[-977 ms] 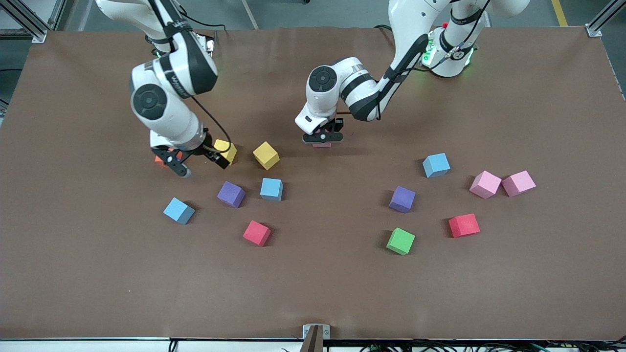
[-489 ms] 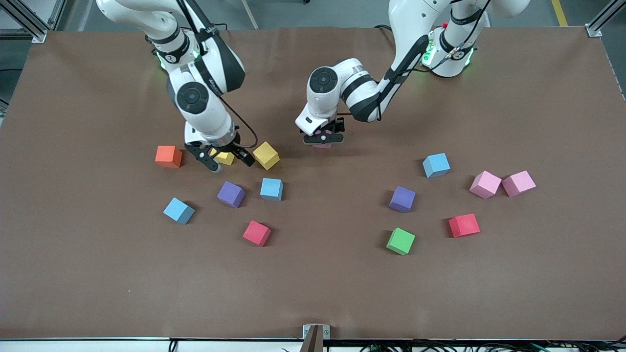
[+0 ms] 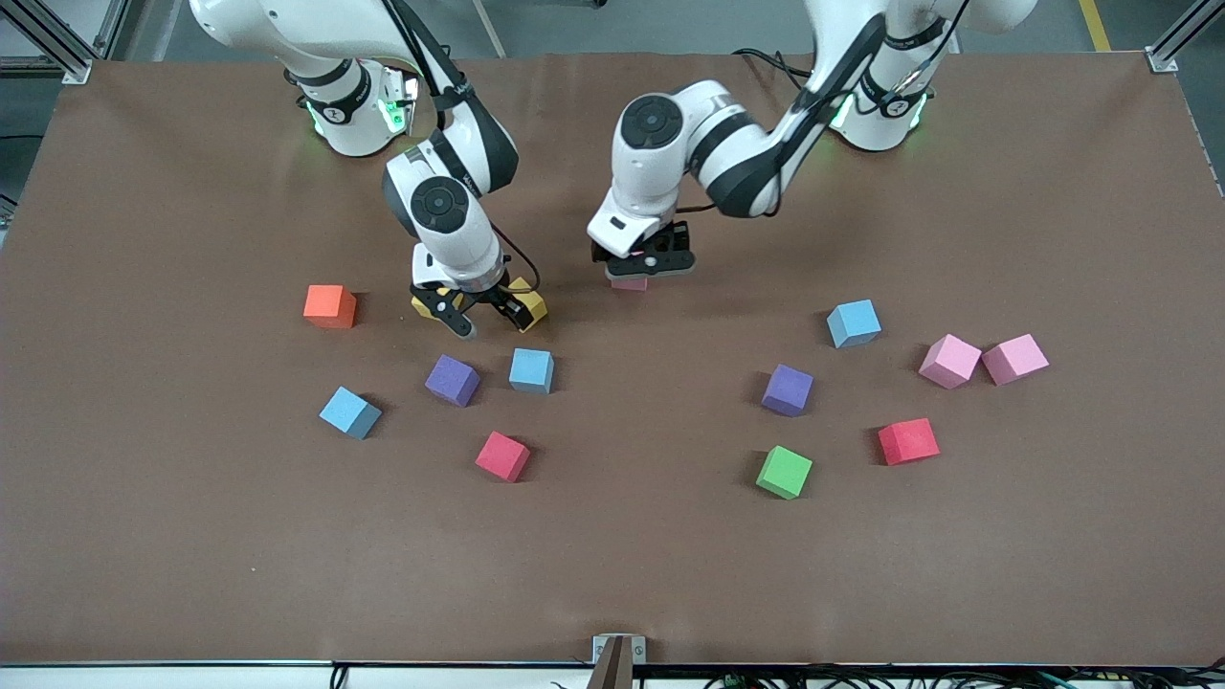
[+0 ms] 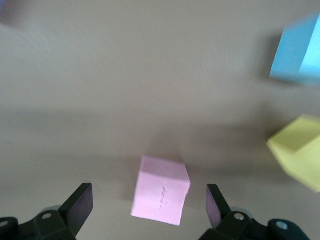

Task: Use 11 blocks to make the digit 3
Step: 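Place the pink block with the left gripper while the right gripper grasps yellow, then grasp the purple block with the left gripper while the right gripper carries yellow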

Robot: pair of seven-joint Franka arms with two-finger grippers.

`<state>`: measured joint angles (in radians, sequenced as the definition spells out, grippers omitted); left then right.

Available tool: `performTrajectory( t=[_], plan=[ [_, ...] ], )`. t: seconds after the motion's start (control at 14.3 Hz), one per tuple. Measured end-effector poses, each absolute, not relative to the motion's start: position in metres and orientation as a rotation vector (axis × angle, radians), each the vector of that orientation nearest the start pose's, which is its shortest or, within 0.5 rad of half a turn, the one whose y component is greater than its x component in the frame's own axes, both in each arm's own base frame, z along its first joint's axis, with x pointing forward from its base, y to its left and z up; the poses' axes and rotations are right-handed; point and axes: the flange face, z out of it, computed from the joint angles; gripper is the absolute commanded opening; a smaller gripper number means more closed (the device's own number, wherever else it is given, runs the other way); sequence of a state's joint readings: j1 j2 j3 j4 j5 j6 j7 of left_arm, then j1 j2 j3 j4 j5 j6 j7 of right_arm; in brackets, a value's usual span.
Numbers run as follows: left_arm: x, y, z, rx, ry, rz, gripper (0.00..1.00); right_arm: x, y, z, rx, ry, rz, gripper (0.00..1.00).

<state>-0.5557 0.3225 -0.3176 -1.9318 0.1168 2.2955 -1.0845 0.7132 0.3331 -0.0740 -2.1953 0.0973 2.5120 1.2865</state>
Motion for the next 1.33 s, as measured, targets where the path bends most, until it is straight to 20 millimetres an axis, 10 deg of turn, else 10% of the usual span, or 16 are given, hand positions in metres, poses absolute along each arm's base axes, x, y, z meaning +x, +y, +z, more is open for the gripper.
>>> performTrajectory(
  t=[0.28,0.63,0.98,1.19,1.33],
  plan=[
    [0.502,-0.363,0.408,-3.152,-0.552,-0.156,1.0,0.441,0.339,0.222,-2.918,1.136,0.045,1.0],
    [0.579,-0.238,0.388,-3.046,-0.853,-0.084,1.0,0.435,0.347,0.215,-2.915,1.159,0.047,0.97],
    [0.584,-0.216,0.319,-2.877,-1.214,0.075,1.0,0.43,0.352,0.214,-2.921,1.152,0.048,0.77],
    [0.584,-0.222,0.286,-2.787,-1.432,0.099,1.0,0.43,0.352,0.214,-2.923,1.153,0.051,0.11],
    [0.586,-0.219,0.273,-2.777,-1.495,0.09,1.0,0.43,0.352,0.216,-2.915,1.176,0.052,0.0]
  ],
)
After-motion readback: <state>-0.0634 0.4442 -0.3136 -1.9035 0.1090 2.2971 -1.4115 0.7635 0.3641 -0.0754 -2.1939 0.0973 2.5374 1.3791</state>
